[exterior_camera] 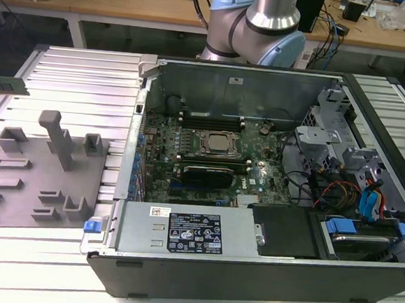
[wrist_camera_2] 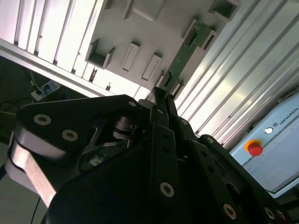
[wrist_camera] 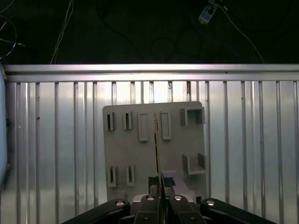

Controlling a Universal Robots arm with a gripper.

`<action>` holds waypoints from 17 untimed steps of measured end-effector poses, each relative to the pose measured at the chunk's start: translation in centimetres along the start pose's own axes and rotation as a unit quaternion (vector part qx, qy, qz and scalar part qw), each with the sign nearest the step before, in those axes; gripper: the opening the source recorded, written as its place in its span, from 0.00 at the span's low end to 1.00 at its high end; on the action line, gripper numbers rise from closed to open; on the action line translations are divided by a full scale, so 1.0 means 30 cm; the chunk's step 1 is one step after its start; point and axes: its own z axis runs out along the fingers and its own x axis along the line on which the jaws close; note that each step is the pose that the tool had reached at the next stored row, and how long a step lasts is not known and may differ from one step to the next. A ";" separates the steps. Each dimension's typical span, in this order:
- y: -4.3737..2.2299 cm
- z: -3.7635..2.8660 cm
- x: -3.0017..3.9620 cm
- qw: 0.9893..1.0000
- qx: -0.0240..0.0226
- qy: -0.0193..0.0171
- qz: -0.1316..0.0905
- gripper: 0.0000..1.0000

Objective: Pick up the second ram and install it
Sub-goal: 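Pick up the second ram and move it above second insertion slot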

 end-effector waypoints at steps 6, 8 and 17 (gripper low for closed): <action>-0.070 -0.002 -0.001 1.000 0.000 0.001 0.000 0.14; -0.092 -0.003 -0.001 1.000 0.000 0.002 0.000 0.14; -0.306 -0.012 -0.004 1.000 0.000 0.002 0.000 0.14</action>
